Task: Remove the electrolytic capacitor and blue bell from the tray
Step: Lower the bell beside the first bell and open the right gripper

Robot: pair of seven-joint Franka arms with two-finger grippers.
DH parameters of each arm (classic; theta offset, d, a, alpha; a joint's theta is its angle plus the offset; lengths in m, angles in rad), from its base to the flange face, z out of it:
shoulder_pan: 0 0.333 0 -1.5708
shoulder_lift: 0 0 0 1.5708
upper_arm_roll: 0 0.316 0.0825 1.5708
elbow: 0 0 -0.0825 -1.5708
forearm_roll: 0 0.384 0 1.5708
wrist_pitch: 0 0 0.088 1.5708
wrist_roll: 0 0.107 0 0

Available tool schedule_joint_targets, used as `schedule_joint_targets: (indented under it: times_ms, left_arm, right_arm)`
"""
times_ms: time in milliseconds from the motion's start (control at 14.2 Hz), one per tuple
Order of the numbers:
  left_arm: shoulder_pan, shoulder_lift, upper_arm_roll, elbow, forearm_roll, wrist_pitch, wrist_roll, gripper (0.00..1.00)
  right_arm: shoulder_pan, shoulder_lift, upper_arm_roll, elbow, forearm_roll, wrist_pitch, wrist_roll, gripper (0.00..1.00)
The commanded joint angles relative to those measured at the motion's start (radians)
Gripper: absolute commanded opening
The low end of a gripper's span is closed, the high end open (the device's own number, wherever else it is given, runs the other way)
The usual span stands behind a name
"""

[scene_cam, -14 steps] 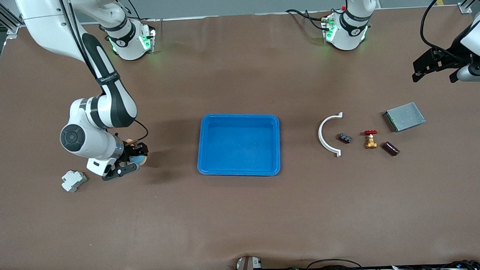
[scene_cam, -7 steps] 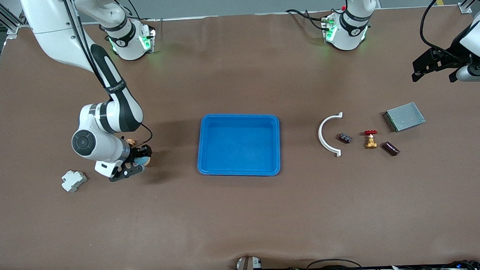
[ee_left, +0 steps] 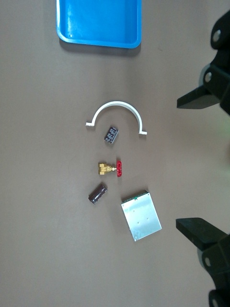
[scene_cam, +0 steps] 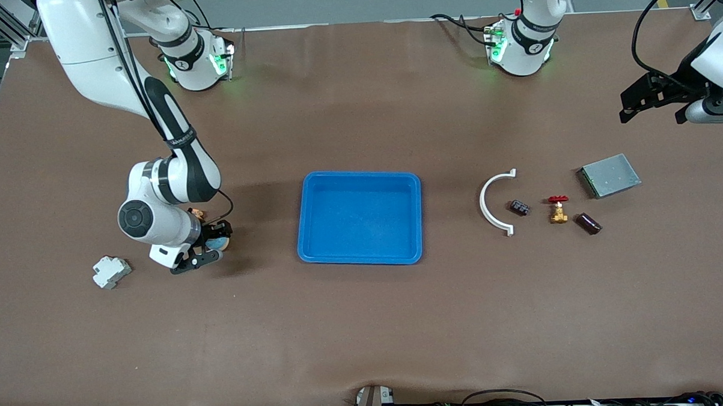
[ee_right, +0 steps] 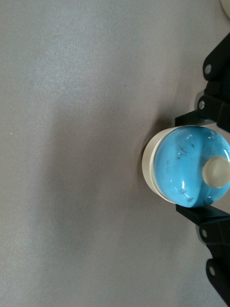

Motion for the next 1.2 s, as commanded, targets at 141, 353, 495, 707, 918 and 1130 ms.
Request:
schedule_joint_targets:
  times_ms: [141, 353, 495, 707, 918, 1130]
  left_arm:
    - [0.009, -0.030, -0.007, -0.020, -0.005, -0.010, 0.001, 1.00]
    - [0.009, -0.037, -0.007, -0.020, -0.005, -0.013, 0.001, 1.00]
    - [0.009, -0.039, -0.007, -0.023, -0.005, -0.015, -0.001, 1.00]
    - [0.009, -0.037, -0.007, -0.023, -0.005, -0.020, -0.005, 1.00]
    - [0.007, -0.039, -0.007, -0.023, -0.005, -0.018, -0.005, 1.00]
    - [0.005, -0.039, -0.007, -0.017, -0.005, -0.020, -0.007, 1.00]
  right_arm:
    - [-0.017, 0.003, 0.015, 0.004, -0.004, 0.006, -0.007, 0.19]
    - [-0.017, 0.006, 0.015, 0.004, -0.004, 0.007, -0.007, 0.22]
    - [-0.017, 0.006, 0.015, 0.004, -0.004, 0.006, -0.007, 0.48]
    - [-0.017, 0.005, 0.015, 0.006, -0.004, 0.003, -0.004, 1.00]
    - [-0.009, -0.015, 0.015, 0.007, -0.004, -0.043, 0.011, 1.00]
    - [-0.006, -0.089, 0.015, 0.029, -0.004, -0.177, 0.071, 1.00]
